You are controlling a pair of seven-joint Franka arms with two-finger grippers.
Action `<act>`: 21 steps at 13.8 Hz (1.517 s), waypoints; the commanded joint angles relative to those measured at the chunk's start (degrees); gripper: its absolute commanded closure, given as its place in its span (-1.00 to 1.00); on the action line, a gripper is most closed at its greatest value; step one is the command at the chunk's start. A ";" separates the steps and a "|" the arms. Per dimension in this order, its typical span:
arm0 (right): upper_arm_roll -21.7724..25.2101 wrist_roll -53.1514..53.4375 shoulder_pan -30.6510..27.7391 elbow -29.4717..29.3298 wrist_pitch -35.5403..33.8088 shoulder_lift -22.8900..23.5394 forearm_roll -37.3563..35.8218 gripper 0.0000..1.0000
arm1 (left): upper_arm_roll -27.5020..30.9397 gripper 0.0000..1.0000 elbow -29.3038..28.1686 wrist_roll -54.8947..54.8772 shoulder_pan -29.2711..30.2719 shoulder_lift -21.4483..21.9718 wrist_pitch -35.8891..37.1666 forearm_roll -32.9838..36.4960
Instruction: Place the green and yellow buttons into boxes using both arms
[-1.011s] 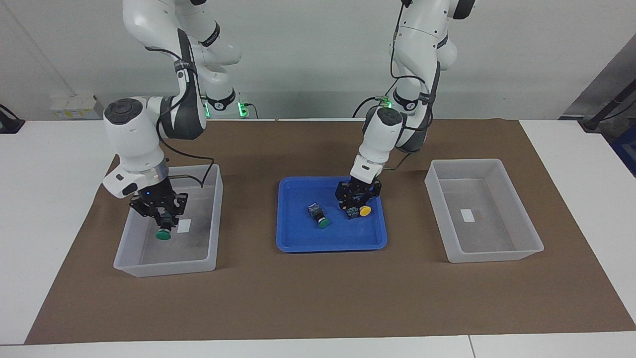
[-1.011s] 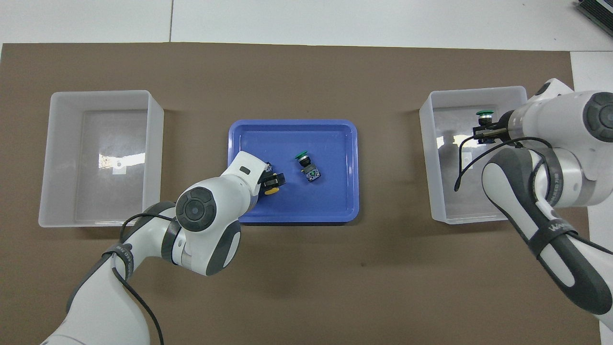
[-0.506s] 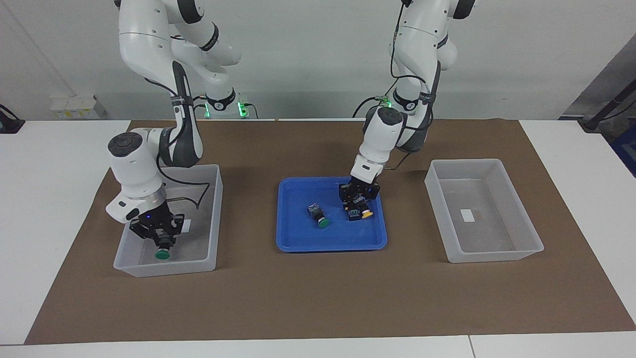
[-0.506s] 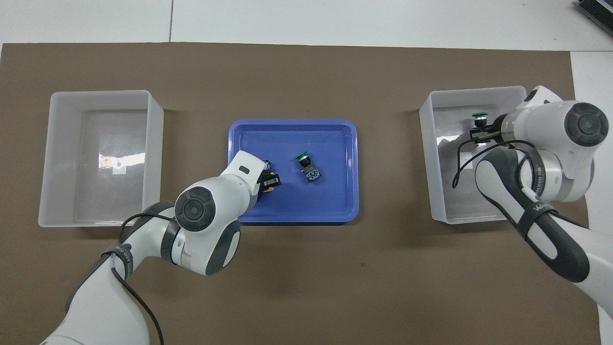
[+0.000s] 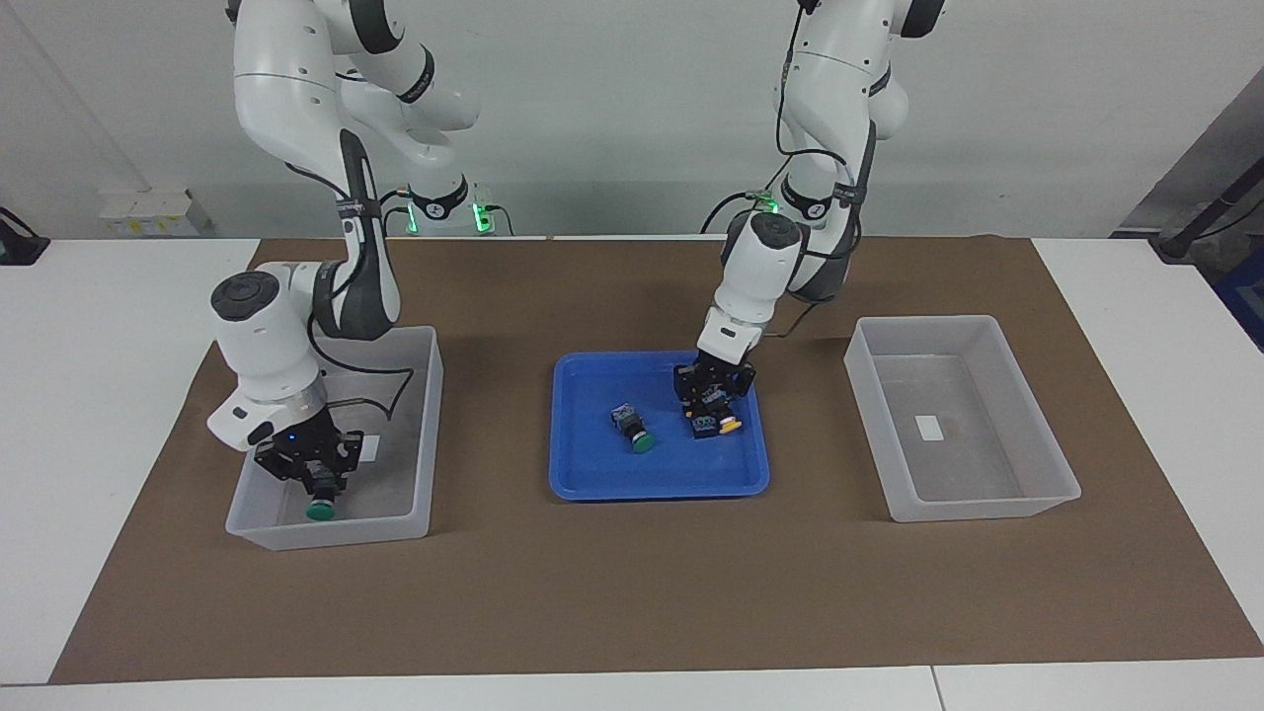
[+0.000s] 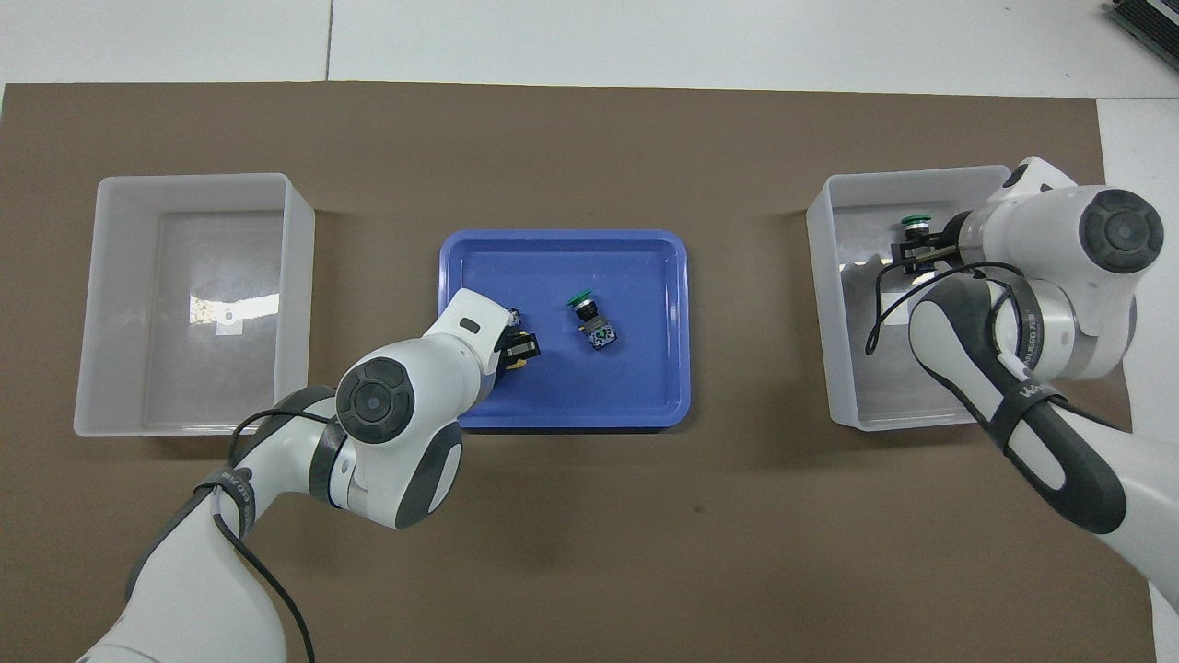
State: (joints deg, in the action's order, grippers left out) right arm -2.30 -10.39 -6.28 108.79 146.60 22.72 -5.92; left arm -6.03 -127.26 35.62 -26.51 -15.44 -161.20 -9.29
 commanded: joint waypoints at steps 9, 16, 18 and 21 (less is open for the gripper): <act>-1.04 4.66 9.16 -0.42 -12.30 -13.49 0.65 -1.00 | 1.01 1.00 10.80 -0.73 4.61 5.59 24.33 0.06; -1.56 4.77 22.79 -0.24 -4.76 -8.32 1.36 -1.00 | 0.84 1.00 21.79 -6.59 15.86 6.38 35.60 4.98; -1.74 5.11 26.56 -0.16 -0.90 -5.51 1.44 -1.00 | 0.75 1.00 22.15 -14.05 20.77 6.21 36.31 4.89; -1.74 7.65 29.82 -0.07 0.62 -2.95 1.35 -1.00 | 0.75 1.00 21.10 -26.01 27.11 6.38 36.22 4.45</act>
State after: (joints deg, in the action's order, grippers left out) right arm -3.91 -4.42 22.53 108.70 145.98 18.67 -5.27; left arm -4.54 -106.18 15.39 -2.76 -9.04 -126.03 -5.14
